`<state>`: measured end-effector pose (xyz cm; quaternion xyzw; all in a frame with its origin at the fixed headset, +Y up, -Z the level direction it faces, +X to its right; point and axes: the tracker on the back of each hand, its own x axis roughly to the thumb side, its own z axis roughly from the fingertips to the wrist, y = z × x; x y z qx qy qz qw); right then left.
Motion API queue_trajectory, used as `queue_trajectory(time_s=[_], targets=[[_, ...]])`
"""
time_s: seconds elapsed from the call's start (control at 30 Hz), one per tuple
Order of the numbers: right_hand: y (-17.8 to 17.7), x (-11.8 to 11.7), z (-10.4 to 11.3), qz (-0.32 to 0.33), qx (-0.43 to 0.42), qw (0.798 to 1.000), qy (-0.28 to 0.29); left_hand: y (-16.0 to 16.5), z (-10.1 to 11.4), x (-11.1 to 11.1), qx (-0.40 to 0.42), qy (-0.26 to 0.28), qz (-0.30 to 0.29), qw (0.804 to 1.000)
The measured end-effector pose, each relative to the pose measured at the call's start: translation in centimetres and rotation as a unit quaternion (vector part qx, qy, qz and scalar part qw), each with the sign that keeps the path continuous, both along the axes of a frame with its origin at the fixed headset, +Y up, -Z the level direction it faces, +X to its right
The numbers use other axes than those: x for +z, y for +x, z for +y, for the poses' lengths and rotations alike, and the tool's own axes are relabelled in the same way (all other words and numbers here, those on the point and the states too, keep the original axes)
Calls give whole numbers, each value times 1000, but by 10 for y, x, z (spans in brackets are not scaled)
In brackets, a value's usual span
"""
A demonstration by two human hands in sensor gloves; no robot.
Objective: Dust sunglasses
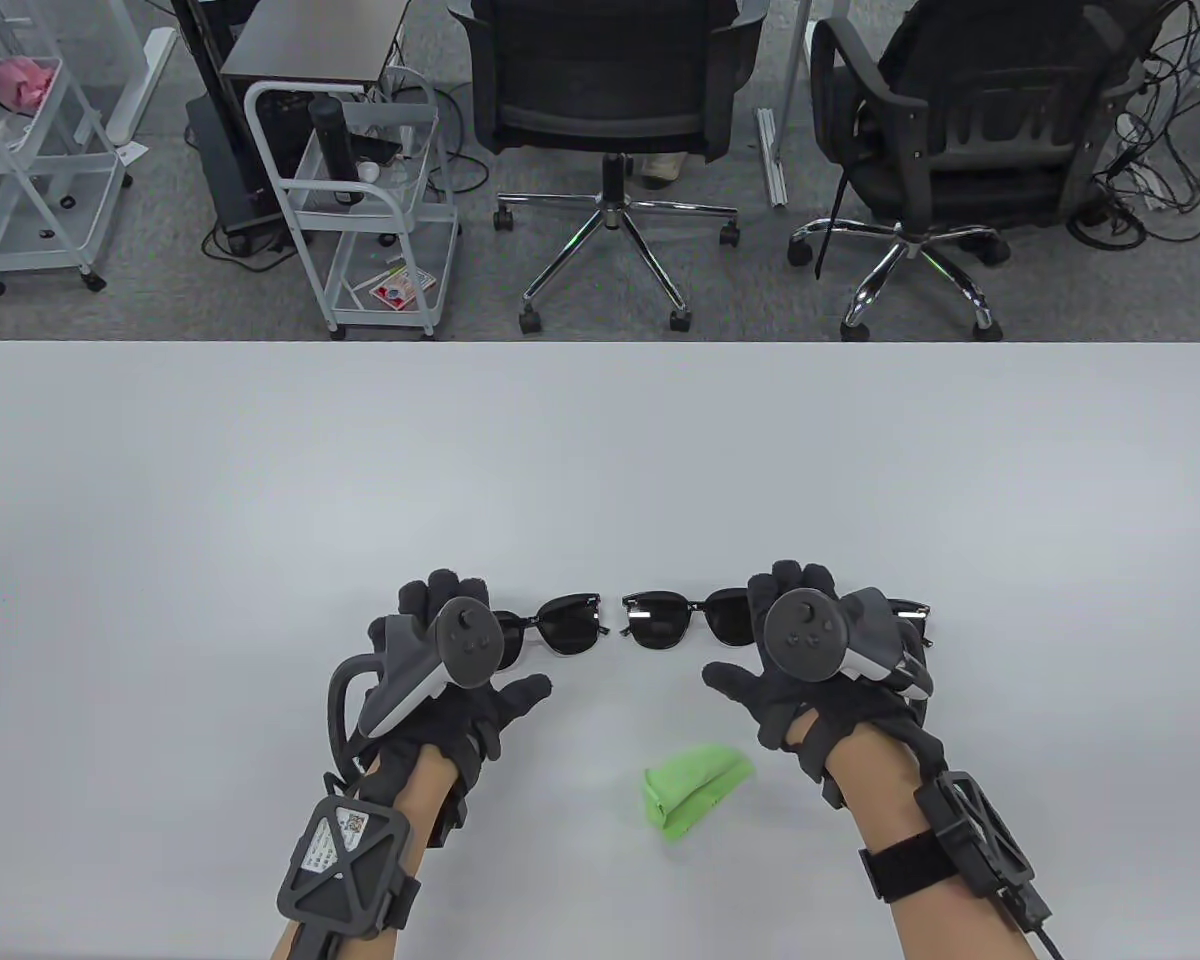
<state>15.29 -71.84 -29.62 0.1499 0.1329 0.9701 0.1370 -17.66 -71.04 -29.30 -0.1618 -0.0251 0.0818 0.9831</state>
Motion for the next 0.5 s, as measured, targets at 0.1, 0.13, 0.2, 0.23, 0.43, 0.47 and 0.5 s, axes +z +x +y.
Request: queue_trajectory(time_s=[0.1, 0.13, 0.2, 0.23, 0.43, 0.47, 0.5], targets=[[-2, 3, -4, 6, 4, 1000, -17, 1, -1, -1, -10, 3, -4, 1000], [-2, 4, -5, 8, 5, 1000, -11, 1, -1, -1, -10, 5, -5, 1000], [-3, 4, -5, 9, 3, 1000, -8, 1, -1, -2, 2, 5, -6, 1000], [-4, 4, -5, 10, 2, 1000, -9, 0, 0, -2, 8, 6, -6, 1000], [-2, 3, -6, 10, 4, 1000, -8, -3, 0, -4, 22, 6, -2, 1000], [-1, 4, -5, 8, 0, 1000, -6, -4, 0, -4, 25, 8, -1, 1000], [0, 4, -5, 6, -3, 1000, -5, -4, 0, -4, 25, 8, -2, 1000]])
